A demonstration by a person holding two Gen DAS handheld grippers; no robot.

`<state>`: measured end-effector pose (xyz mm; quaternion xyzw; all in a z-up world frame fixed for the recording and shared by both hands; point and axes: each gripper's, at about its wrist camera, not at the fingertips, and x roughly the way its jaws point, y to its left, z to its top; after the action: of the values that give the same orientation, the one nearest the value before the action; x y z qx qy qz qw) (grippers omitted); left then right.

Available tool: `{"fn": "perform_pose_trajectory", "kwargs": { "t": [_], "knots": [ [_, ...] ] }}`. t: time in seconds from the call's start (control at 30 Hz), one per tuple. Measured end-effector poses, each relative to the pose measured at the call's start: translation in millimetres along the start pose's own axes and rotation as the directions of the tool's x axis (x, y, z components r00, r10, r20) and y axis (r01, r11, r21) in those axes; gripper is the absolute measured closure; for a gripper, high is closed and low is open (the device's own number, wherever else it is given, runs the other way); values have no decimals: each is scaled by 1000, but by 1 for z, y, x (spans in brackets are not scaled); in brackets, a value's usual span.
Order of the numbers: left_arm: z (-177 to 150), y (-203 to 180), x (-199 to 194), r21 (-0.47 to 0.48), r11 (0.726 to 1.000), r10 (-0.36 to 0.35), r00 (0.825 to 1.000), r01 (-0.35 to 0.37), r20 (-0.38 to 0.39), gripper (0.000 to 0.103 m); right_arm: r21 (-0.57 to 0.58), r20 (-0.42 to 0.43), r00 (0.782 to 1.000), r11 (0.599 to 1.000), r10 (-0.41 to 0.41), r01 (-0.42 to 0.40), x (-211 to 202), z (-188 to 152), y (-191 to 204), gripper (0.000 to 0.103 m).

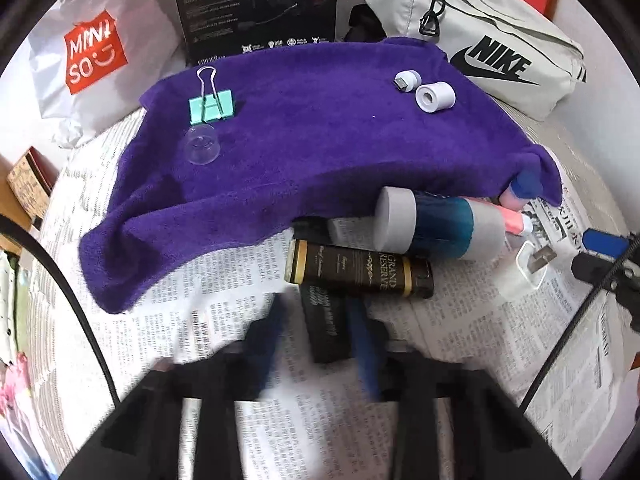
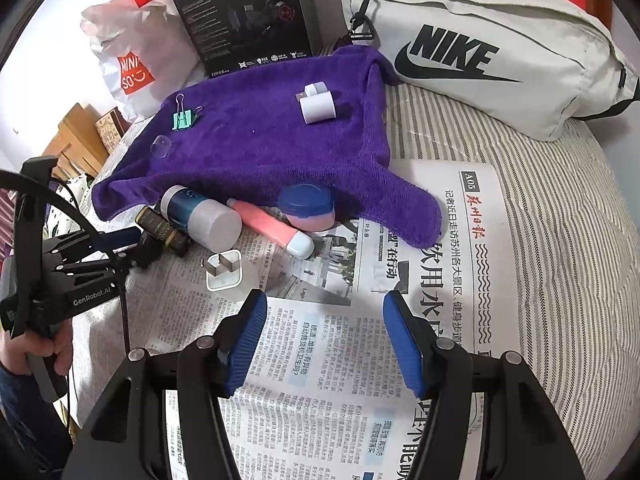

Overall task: Organize rigid objects
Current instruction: 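Withdraw both open tools from the towel toward the remaining items, then grasp the black rectangular device with the left tool while the right tool moves toward the white plug adapter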

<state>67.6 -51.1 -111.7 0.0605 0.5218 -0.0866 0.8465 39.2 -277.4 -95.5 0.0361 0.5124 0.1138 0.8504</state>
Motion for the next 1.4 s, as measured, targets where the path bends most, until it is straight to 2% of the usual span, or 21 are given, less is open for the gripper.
{"fn": "perform_pose_trajectory", "kwargs": {
  "t": [0.37, 0.47, 0.57, 0.63, 0.67, 0.7, 1.07, 1.2, 1.3, 1.4],
  "knots": [
    [-37, 52, -18, -49, 999, -5, 1000, 4, -14, 82, -1, -4, 1000, 1000, 2, -2, 2, -1, 1, 43],
    [-35, 55, -17, -58, 998, -11, 1000, 10, -9, 81, -5, -4, 1000, 1000, 4, -4, 3, 0, 3, 43],
    [-27, 53, -12, -50, 999, -4, 1000, 4, -3, 75, -14, -7, 1000, 1000, 2, -2, 4, 0, 6, 43],
    [-23, 51, -9, -38, 999, 1, 1000, -1, 2, 74, -15, -9, 1000, 1000, 4, -4, 4, 0, 7, 43],
    [-22, 50, -8, -34, 999, 4, 1000, -4, 3, 75, -15, -12, 1000, 1000, 4, -4, 5, 0, 7, 43],
    [-20, 51, -7, -42, 999, 6, 1000, -5, 8, 81, -15, -13, 1000, 1000, 1, -2, 5, -1, 7, 43],
    [-22, 57, -10, -50, 999, -16, 999, 17, 32, 82, -11, -15, 1000, 1000, 2, -2, 5, -2, 6, 43],
    [-25, 61, -28, -57, 998, -13, 998, 17, 63, 82, -22, -10, 1000, 1000, 0, 0, 2, -2, 7, 43],
    [-26, 68, -28, -55, 998, 28, 998, -25, 50, 82, -19, -7, 1000, 1000, 1, -1, 2, -2, 7, 43],
    [-29, 78, -26, -80, 996, 35, 999, -31, 42, 82, -19, -8, 1000, 1000, 3, -3, 3, -2, 7, 43]
  ]
}}
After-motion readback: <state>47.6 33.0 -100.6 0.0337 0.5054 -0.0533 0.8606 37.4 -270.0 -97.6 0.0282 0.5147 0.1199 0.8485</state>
